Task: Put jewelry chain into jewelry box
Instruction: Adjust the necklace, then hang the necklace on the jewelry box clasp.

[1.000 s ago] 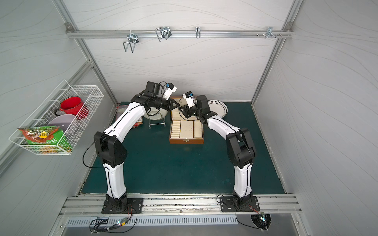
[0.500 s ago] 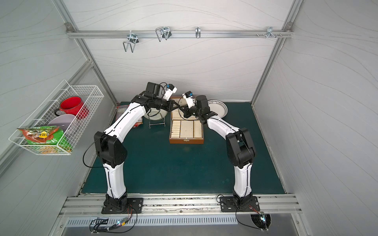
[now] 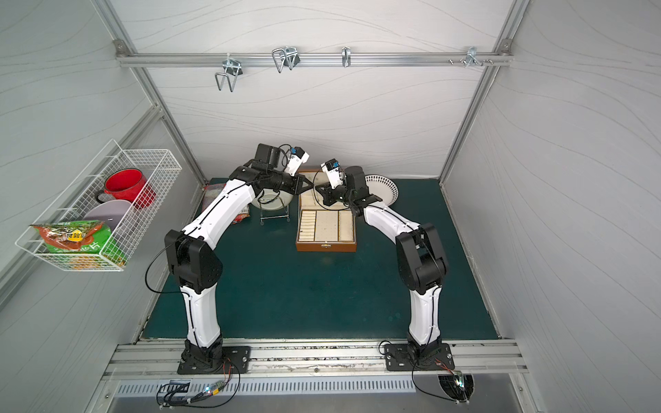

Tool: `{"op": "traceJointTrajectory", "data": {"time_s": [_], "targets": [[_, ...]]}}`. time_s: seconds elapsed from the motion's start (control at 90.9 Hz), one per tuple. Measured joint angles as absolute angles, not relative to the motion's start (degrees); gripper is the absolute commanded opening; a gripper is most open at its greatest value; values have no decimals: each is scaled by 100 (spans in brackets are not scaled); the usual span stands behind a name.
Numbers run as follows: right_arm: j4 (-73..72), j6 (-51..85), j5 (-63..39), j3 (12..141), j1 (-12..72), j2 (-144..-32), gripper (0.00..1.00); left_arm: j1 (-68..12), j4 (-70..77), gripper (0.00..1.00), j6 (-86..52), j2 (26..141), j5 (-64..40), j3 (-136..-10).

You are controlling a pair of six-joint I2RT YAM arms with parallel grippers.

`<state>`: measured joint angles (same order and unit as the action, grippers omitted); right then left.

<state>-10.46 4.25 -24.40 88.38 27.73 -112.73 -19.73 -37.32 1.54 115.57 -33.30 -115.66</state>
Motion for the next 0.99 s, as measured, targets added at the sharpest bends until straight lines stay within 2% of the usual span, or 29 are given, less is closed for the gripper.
{"op": "traceJointTrajectory", "data": {"time_s": [0.55, 0.99], "targets": [[-532, 303, -2456, 9920, 2565, -12103, 0, -1841, -3557, 0, 71, 12543, -3203, -12213], [-344, 307, -2427, 10431, 2519, -12575, 0, -1658, -3277, 0, -139, 12916, -3085, -12672]]}}
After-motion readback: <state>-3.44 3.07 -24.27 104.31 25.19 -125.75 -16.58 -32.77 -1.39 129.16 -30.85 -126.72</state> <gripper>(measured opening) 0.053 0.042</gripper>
